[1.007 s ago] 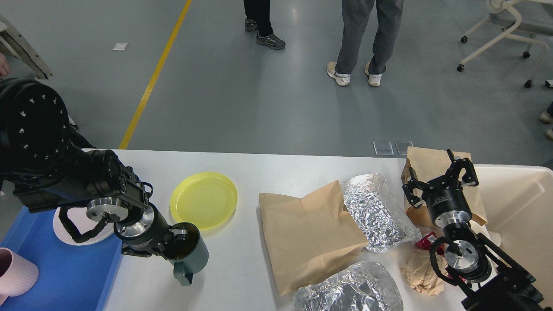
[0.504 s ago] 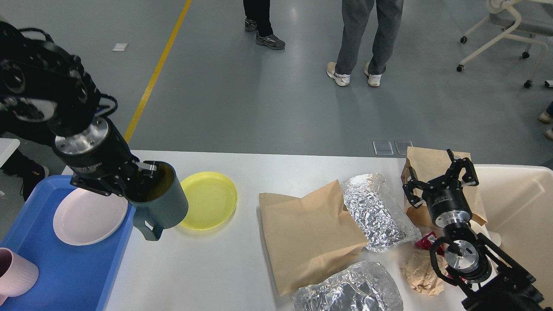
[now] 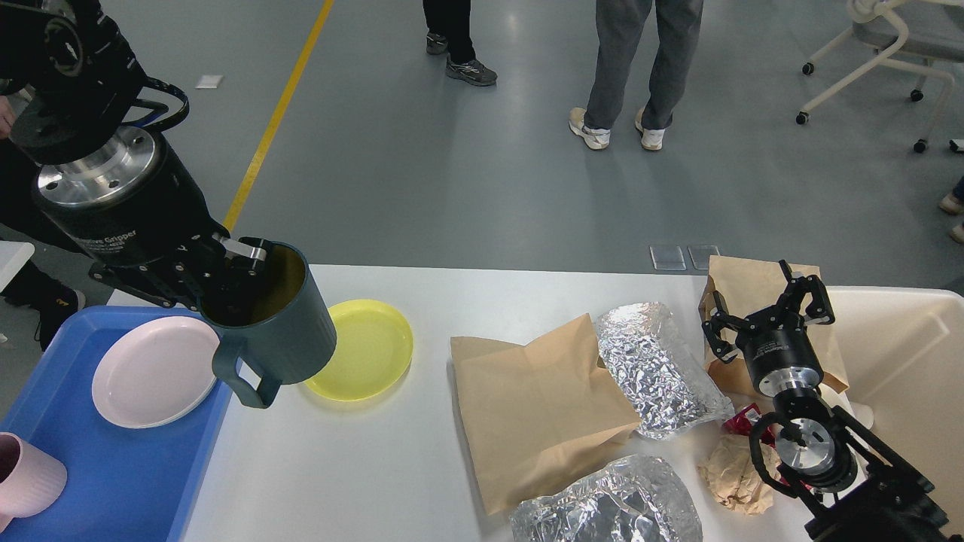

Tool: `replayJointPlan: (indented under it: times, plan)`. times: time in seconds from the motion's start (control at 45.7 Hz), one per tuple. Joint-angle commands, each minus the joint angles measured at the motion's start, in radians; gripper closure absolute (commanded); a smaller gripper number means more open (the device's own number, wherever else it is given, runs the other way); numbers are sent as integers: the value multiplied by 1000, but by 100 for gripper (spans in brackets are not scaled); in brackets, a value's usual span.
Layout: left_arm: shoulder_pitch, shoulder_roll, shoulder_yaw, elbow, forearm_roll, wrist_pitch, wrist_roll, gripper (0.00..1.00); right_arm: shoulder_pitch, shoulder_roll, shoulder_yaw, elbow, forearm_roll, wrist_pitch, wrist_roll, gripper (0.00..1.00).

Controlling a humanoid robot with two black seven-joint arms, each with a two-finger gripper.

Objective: Tidy desktop
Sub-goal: 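Carry the mug onto the blue tray and release it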

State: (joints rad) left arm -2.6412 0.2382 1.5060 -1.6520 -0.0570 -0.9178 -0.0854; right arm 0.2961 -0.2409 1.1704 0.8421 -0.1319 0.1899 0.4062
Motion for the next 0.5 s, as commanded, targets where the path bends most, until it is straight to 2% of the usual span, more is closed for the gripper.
replayJointPlan:
  times: [0.0, 0.044, 0.197, 0.35, 0.482]
  plan:
    - [38, 87, 26, 14, 72, 19, 3, 100, 0, 0, 0, 0, 0, 0, -1, 0]
    - [79, 122, 31, 24, 112, 46, 3, 100, 0, 0, 0, 0, 0, 0, -1, 0]
    - [308, 314, 31, 61, 242, 223, 3, 100, 0, 0, 0, 0, 0, 0, 0, 0]
    - [516, 486, 11, 161, 361, 284, -4, 100, 0, 0, 0, 0, 0, 0, -1, 0]
    - [687, 582, -62, 267, 436, 300, -4, 100, 0, 0, 0, 0, 0, 0, 0, 0]
